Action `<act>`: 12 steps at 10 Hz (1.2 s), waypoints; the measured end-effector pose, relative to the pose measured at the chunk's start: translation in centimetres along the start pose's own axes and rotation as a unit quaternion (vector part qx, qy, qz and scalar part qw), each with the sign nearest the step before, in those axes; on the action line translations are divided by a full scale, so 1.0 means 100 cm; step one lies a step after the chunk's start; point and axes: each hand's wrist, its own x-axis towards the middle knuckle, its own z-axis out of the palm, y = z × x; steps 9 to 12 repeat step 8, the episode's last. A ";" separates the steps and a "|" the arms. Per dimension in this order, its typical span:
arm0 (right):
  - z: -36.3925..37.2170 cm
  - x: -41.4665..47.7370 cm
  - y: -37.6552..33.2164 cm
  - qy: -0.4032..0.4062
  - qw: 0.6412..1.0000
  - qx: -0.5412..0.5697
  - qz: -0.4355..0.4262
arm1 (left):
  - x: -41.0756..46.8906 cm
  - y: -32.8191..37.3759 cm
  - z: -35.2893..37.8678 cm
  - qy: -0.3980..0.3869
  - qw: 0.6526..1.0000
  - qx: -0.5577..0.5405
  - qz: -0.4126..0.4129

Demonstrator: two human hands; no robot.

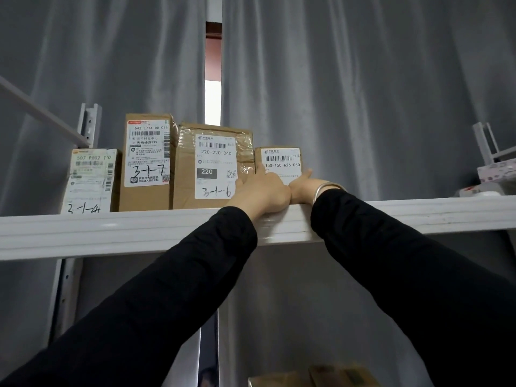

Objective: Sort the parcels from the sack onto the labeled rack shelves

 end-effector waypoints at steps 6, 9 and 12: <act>-0.026 -0.091 -0.003 -0.154 0.547 -0.813 -0.125 | -0.085 -0.030 0.000 0.079 0.992 0.012 -0.097; 0.001 -0.143 -0.006 -0.209 0.568 -0.778 -0.167 | -0.143 -0.052 -0.037 0.063 0.991 -0.009 -0.122; 0.001 -0.143 -0.006 -0.209 0.568 -0.778 -0.167 | -0.143 -0.052 -0.037 0.063 0.991 -0.009 -0.122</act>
